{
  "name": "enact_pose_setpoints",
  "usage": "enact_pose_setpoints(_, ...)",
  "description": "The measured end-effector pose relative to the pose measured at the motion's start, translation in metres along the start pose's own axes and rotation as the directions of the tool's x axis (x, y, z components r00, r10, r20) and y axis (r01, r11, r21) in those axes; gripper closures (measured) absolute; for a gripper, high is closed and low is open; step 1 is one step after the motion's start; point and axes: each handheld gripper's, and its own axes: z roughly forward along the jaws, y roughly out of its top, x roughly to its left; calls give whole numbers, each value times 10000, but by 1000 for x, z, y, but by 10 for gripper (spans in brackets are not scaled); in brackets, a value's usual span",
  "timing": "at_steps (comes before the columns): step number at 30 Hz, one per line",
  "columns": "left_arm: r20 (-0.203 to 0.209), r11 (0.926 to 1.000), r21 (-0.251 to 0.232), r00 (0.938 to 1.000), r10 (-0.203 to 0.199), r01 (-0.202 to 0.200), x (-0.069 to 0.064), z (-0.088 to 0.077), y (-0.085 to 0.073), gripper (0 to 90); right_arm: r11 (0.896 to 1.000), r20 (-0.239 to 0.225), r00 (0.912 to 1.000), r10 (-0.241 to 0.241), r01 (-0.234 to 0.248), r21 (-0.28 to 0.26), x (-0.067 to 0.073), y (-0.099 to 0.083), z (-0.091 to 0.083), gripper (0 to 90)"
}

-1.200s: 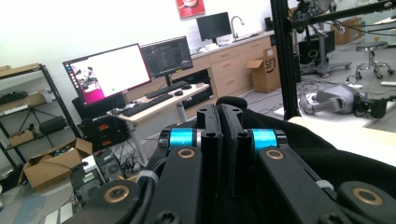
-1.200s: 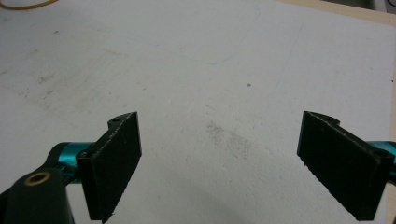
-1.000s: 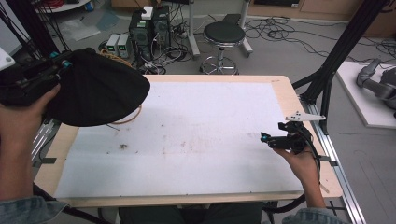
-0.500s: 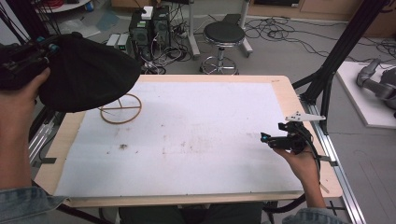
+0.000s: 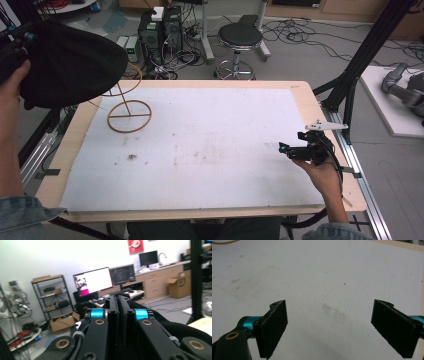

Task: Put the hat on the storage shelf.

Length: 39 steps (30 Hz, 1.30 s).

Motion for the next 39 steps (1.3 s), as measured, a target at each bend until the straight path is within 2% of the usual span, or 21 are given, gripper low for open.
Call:
enact_pose_setpoints(5,-414,9999,-68,9991,83,-86,5,8,-4,863,10000,16,10000,56,-56,23,-1,-1,0,135)
enact_pose_setpoints(7,-464,9999,-130,9989,-56,50,7,12,-5,863,10000,18,10000,68,-68,43,-1,-1,0,135)
enact_pose_setpoints(15,-766,10000,-72,9971,17,-22,12,23,-11,863,10000,9,10000,52,-52,25,-2,-3,0,134)
enact_pose_setpoints(23,-1079,9999,-14,9941,-134,134,21,34,-19,863,10000,8,10000,92,-92,38,-3,-4,0,135)
enact_pose_setpoints(29,-1160,9996,38,9929,-262,268,22,44,-29,863,9999,-10,9999,120,-120,73,-3,-4,-1,135)
enact_pose_setpoints(33,-1293,9992,303,9914,-209,250,20,51,-37,863,10000,-5,10000,89,-89,32,-3,-4,-1,135)
enact_pose_setpoints(39,-1316,9982,286,9901,-484,526,20,58,-50,863,9999,2,9999,124,-124,44,-4,-4,-2,135)
